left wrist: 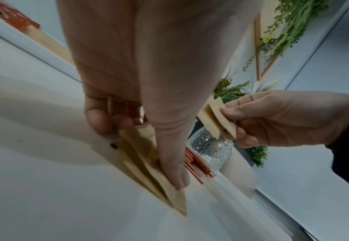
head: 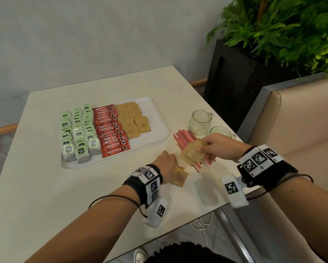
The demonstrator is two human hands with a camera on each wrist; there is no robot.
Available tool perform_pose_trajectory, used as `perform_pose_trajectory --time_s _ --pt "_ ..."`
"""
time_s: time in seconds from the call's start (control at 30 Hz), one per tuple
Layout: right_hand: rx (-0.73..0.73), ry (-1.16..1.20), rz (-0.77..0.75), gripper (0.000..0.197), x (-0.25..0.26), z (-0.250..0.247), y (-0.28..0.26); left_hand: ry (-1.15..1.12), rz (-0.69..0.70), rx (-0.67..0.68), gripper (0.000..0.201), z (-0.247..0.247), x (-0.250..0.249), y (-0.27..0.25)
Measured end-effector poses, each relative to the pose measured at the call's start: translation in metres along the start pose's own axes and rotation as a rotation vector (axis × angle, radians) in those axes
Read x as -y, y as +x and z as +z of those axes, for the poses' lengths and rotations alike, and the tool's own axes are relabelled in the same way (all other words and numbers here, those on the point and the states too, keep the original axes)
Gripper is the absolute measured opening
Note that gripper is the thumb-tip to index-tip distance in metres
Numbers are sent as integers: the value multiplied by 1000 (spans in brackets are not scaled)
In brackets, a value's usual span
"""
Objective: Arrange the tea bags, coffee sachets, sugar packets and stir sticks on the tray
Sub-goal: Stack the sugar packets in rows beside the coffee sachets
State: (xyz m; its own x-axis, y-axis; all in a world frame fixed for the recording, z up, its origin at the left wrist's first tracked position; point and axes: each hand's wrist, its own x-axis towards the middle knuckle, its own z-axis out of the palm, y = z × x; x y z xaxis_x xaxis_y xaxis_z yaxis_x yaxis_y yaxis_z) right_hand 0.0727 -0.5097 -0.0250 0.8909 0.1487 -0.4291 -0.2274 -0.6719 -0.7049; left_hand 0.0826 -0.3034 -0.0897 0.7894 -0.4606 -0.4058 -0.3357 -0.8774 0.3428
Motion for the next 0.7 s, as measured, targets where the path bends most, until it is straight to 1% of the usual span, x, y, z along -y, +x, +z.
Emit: perform_pose_trajectory --time_s 0.1,0.17,0.2,0.23,0.3,0.37,0.43,0.5,0.53,0.6,0.7 --pt "14 57 -3 22 4 0 -1 -71 -17 -57 57 -1 6 -1" --pt "18 78 -18 16 8 1 -3 -214 0 -81 39 -3 14 1" --pt "24 88 -28 16 11 1 -4 -347 8 -98 29 -5 17 1" --pt "35 94 -38 16 13 2 -4 -497 17 -125 22 -8 18 1" --pt "58 92 -48 14 15 2 -2 -782 15 -170 19 -14 16 -2" --pt "67 83 -55 18 16 2 1 -1046 -24 -172 15 -23 7 -6" --pt "75 83 -62 22 17 2 4 -1245 -66 -106 22 -30 1 -9" --pt "83 77 -80 21 18 1 7 -1338 -56 -18 32 -33 -2 -10" --pt "82 65 -94 20 18 0 7 -1341 -42 9 37 -32 -3 -10" --pt "70 50 -129 17 19 -1 9 -1317 -17 20 43 -29 -6 -8" --pt "9 192 -144 20 21 0 11 -1324 -13 -7 42 -25 -8 -4"
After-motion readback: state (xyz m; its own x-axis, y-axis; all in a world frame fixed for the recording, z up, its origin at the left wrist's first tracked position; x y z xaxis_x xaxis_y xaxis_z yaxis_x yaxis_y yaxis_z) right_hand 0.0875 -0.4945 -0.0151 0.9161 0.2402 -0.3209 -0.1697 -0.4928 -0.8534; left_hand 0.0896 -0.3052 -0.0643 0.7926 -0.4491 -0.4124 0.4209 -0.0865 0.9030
